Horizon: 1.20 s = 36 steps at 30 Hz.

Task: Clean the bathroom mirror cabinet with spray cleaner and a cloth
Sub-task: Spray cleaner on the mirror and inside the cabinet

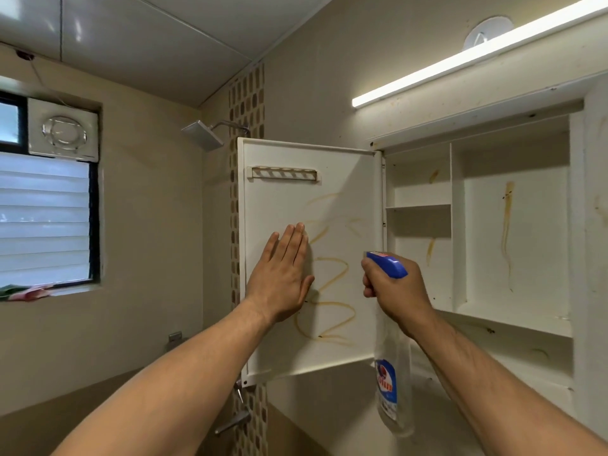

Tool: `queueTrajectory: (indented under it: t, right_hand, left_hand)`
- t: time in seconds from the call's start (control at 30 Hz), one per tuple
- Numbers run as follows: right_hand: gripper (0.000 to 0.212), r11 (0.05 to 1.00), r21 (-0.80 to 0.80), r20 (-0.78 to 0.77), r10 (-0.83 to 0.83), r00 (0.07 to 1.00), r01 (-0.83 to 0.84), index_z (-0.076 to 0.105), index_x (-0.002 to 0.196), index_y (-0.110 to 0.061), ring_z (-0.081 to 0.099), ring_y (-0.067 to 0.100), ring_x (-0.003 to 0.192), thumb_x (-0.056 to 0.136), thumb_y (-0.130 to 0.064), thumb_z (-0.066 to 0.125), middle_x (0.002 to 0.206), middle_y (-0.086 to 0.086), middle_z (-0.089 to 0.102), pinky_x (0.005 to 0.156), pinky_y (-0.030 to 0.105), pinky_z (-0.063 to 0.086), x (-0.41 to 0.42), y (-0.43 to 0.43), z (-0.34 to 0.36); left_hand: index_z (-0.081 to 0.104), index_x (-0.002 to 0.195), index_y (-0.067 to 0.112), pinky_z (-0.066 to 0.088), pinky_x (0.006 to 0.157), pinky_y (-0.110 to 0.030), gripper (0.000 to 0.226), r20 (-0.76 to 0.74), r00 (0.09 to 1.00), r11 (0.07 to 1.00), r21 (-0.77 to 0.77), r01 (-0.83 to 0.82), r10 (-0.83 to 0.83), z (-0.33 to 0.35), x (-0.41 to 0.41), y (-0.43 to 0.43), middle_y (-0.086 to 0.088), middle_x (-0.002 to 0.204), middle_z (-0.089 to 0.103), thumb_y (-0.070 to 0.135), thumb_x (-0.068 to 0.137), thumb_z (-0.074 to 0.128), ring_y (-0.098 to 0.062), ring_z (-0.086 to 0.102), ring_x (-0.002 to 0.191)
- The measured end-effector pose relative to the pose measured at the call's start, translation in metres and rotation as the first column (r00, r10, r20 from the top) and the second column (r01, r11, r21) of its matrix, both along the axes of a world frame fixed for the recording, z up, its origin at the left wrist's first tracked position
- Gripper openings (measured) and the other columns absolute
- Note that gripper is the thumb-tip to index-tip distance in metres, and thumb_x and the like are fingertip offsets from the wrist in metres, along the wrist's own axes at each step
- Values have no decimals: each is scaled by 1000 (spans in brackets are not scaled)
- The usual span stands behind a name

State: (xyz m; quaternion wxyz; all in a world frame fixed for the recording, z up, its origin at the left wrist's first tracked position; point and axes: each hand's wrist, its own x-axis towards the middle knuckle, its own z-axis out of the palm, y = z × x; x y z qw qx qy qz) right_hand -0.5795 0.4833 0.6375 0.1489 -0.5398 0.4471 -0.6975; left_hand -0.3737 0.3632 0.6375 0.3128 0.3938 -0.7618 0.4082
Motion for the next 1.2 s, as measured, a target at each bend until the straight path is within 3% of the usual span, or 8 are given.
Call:
queueTrajectory:
  t: [0.2,0.33,0.43,0.57,0.77,0.93,1.03,1.2]
  right_hand:
    - [12,993,-36,-79,112,991,-115,72,94,-13,73,17,71,98,-23,68,76,4,73,71,27,61,46,8,-5]
    - [23,986,-94,-115,129,985,-140,66,83,-6,59,14,54,99,-22,66,64,5,62,54,21,53,68,13,-7]
    - [16,985,-106,-138,119,983,-134,70,90,-12,67,11,64,100,-25,66,74,2,70,61,20,56,73,17,-8]
    - [17,980,-21,-48,198,979,-199,70,89,-8,63,14,59,100,-20,66,66,2,65,59,23,56,69,19,-27]
    - [16,975,182,-179,159,971,-127,72,92,-13,68,11,68,100,-25,65,75,5,71,66,18,55,52,15,-87]
    - [14,967,248,20,59,998,-62,72,95,-15,62,15,63,101,-25,64,69,2,66,57,20,54,27,5,-112]
    - [5,980,200,118,-42,992,18,71,99,-23,72,14,72,100,-25,66,79,2,74,69,24,57,2,-1,-104]
    - [25,969,179,195,-206,959,172,69,90,-3,61,23,63,99,-26,67,69,8,64,61,34,55,-32,-8,-97]
  left_hand:
    - [-11,161,4,-21,124,-46,79,-21,997,997,-20,-69,68,-11,16,9,-16,168,-24,51,104,19,-28,-28,154]
    - [-13,160,4,-18,125,-46,78,-26,995,995,-4,-97,97,-18,29,15,-16,167,-28,49,104,17,-28,-29,154]
    - [-16,159,3,-18,125,-47,78,-37,991,992,8,-129,130,-24,39,18,-17,165,-31,49,105,16,-29,-31,153]
    - [-19,158,2,-17,125,-48,79,-46,988,989,20,-148,149,-40,49,20,-17,164,-35,49,104,13,-29,-32,152]
    - [-10,160,2,-13,126,-47,80,-5,995,993,69,-100,101,-74,53,21,-17,168,-22,49,104,23,-29,-22,156]
    - [8,161,0,-6,127,-45,79,48,995,994,65,-93,89,-95,52,24,-17,170,-3,48,103,32,-31,-5,158]
    - [9,161,1,-5,127,-45,79,78,994,993,77,-87,81,-101,49,23,-17,171,-4,47,103,35,-31,-4,158]
    - [10,162,2,-1,128,-45,78,99,994,996,77,-47,39,-108,44,20,-16,172,-1,45,102,35,-29,-3,160]
